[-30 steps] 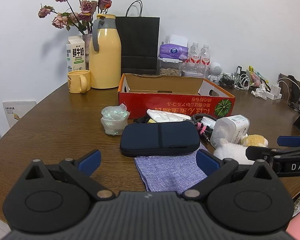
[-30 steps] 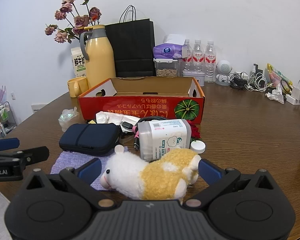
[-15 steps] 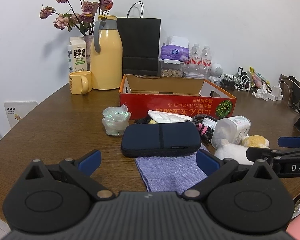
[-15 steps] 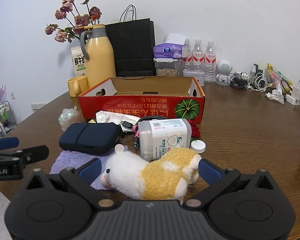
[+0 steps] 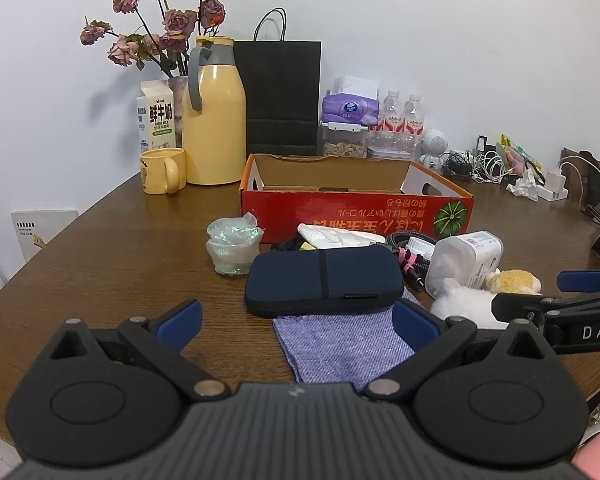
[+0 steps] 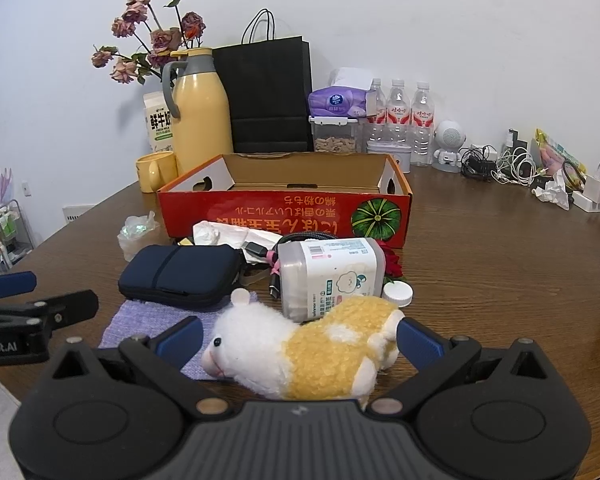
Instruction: Organize objects
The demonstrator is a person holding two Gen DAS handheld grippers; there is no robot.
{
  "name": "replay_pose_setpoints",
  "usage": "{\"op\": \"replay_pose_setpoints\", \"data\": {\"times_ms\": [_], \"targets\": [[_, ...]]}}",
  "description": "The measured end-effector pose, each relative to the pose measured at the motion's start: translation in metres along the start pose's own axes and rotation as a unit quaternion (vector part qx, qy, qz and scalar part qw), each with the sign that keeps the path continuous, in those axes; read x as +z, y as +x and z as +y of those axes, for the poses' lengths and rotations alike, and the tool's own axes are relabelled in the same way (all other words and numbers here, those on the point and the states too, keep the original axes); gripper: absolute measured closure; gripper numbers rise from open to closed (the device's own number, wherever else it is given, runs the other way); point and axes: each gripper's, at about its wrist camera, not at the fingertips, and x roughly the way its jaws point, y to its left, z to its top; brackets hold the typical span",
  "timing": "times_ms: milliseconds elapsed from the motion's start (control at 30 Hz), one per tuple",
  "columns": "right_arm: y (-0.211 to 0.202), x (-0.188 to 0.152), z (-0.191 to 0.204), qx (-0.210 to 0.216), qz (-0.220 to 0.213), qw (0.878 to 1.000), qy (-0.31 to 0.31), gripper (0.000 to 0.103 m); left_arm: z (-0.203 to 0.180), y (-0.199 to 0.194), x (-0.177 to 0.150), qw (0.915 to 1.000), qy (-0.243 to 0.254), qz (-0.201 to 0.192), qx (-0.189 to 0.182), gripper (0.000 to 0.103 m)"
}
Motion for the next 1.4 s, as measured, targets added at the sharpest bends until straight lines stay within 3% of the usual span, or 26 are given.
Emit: {"op": "replay_pose_setpoints", "data": {"times_ms": [1400], "targets": [[0.017, -0.006, -0.016, -0.011, 0.012, 1.000, 0.008, 0.000, -0.001, 0.016, -0.007, 0.9997, -0.002, 0.024, 0.001, 0.000]]}}
